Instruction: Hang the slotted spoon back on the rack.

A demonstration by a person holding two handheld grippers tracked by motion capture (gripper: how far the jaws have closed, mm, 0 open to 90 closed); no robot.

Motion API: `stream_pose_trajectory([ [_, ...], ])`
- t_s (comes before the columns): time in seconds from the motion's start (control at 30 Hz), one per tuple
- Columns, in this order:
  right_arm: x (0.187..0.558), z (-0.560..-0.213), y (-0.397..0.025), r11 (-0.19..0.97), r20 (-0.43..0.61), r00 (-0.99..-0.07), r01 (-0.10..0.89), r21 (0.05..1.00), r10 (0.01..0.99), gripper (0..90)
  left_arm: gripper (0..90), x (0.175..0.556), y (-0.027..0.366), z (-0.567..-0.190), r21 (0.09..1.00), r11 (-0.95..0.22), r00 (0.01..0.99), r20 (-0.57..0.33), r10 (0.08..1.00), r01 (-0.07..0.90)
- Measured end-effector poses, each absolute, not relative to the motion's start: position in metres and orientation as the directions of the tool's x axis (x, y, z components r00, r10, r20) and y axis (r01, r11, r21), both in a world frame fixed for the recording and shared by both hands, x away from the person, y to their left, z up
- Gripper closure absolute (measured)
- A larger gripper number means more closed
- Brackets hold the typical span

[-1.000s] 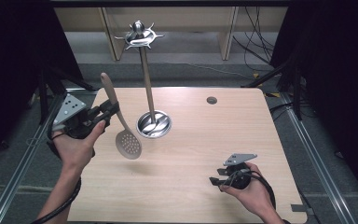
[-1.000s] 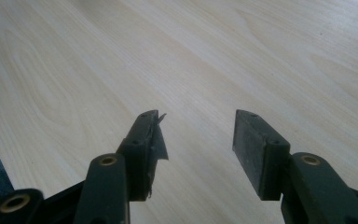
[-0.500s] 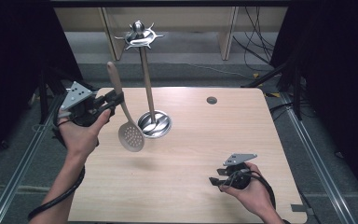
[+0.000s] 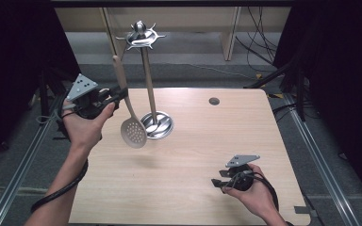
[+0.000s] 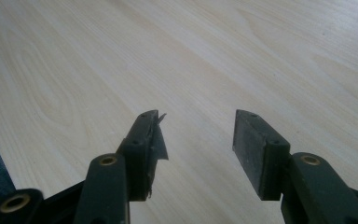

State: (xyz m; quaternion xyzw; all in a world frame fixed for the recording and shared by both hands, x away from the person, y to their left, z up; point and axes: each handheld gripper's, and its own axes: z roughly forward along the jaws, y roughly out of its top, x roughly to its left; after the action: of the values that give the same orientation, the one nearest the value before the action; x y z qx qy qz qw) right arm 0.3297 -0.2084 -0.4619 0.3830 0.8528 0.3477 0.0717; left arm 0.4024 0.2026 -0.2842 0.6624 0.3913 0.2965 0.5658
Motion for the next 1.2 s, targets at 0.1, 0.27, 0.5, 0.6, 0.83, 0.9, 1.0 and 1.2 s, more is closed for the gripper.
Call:
stream_pose_trajectory([
  [0.1, 0.330, -0.462, -0.208, 0.464, 0.144, -0.696, 0.603, 0.648, 0.703, 51.4, 72.4, 0.406, 0.202, -0.283, 0.981, -0.051, 0.519, -0.055, 0.853, 0.187],
  [0.27, 0.330, -0.462, -0.209, 0.464, 0.146, -0.696, 0.604, 0.648, 0.703, 51.4, 72.4, 0.409, 0.200, -0.280, 0.981, -0.054, 0.522, -0.053, 0.851, 0.187],
  [0.5, 0.330, -0.462, -0.209, 0.464, 0.149, -0.697, 0.606, 0.646, 0.702, 51.4, 72.4, 0.416, 0.195, -0.277, 0.980, -0.056, 0.525, -0.054, 0.849, 0.191],
  [0.6, 0.330, -0.462, -0.209, 0.464, 0.149, -0.697, 0.605, 0.647, 0.702, 51.4, 72.4, 0.420, 0.193, -0.276, 0.979, -0.058, 0.528, -0.057, 0.847, 0.198],
  [0.83, 0.329, -0.462, -0.209, 0.463, 0.150, -0.696, 0.606, 0.647, 0.702, 51.4, 72.4, 0.429, 0.190, -0.277, 0.976, -0.052, 0.521, -0.067, 0.851, 0.212],
  [0.9, 0.329, -0.462, -0.209, 0.462, 0.148, -0.695, 0.606, 0.647, 0.704, 51.4, 72.4, 0.431, 0.190, -0.277, 0.974, -0.054, 0.517, -0.068, 0.853, 0.218],
  [1.0, 0.329, -0.462, -0.209, 0.462, 0.148, -0.695, 0.606, 0.647, 0.704, 51.4, 72.4, 0.438, 0.192, -0.278, 0.972, -0.056, 0.507, -0.071, 0.859, 0.230],
  [1.2, 0.329, -0.462, -0.209, 0.463, 0.149, -0.697, 0.606, 0.647, 0.702, 51.4, 72.4, 0.446, 0.194, -0.279, 0.968, -0.060, 0.493, -0.072, 0.867, 0.246],
])
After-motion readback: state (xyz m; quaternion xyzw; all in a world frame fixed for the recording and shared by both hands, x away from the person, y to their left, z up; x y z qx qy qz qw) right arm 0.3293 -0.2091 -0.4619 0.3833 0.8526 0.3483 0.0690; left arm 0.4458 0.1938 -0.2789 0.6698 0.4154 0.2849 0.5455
